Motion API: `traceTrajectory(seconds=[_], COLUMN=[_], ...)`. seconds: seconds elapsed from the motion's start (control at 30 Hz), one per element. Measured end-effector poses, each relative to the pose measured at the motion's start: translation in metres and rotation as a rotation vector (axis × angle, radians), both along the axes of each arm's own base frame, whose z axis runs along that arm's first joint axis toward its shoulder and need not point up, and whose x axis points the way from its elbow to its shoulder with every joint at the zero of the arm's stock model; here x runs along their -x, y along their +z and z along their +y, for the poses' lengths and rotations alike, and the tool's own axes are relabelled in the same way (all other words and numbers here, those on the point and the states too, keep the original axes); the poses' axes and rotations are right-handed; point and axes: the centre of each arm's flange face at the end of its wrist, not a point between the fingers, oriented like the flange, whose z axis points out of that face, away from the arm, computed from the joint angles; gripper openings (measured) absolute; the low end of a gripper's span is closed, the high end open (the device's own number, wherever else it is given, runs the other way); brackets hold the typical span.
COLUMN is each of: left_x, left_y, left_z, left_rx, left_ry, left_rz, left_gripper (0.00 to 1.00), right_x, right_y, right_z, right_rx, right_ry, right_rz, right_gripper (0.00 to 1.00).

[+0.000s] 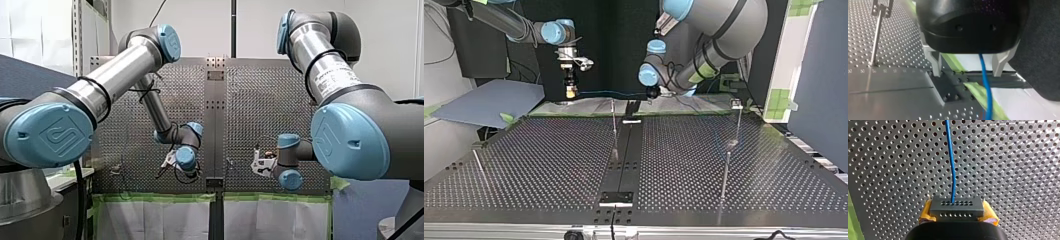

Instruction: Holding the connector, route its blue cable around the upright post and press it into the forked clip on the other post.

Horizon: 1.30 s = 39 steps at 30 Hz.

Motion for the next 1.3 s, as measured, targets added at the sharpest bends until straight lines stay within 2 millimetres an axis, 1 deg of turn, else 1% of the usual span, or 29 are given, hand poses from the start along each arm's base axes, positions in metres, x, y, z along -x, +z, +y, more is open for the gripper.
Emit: traceTrajectory(seconds=[0.13, 0.23, 0.63, 0.97, 1.3], left_x=[0.006, 0.007, 0.009, 0.003, 0.002], left_y=[0.001, 0.001, 0.003, 0.008, 0.009], left_z=[-0.015, -0.023, -0.043, -0.050, -0.048], left_rx=[0.048, 0.089, 0.245, 0.344, 0.396], left_ry=[-0.036, -0.056, -0.119, -0.102, -0.019], left_rz=[-0.014, -0.025, -0.037, -0.071, -0.083], left_gripper=[0.99, 0.99, 0.99, 0.99, 0.99], right_x=[0.002, 0.003, 0.005, 0.013, 0.018], right_y=[0.000, 0.000, 0.000, 0.003, 0.003], right_z=[-0.001, -0.002, -0.004, -0.014, -0.020], right_rx=[0.001, 0.001, 0.004, 0.015, 0.011], right_ry=[-0.003, -0.006, -0.010, -0.028, -0.035], right_rz=[0.000, 0.000, 0.001, -0.004, -0.005], right_gripper=[0.31, 0.31, 0.31, 0.31, 0.31])
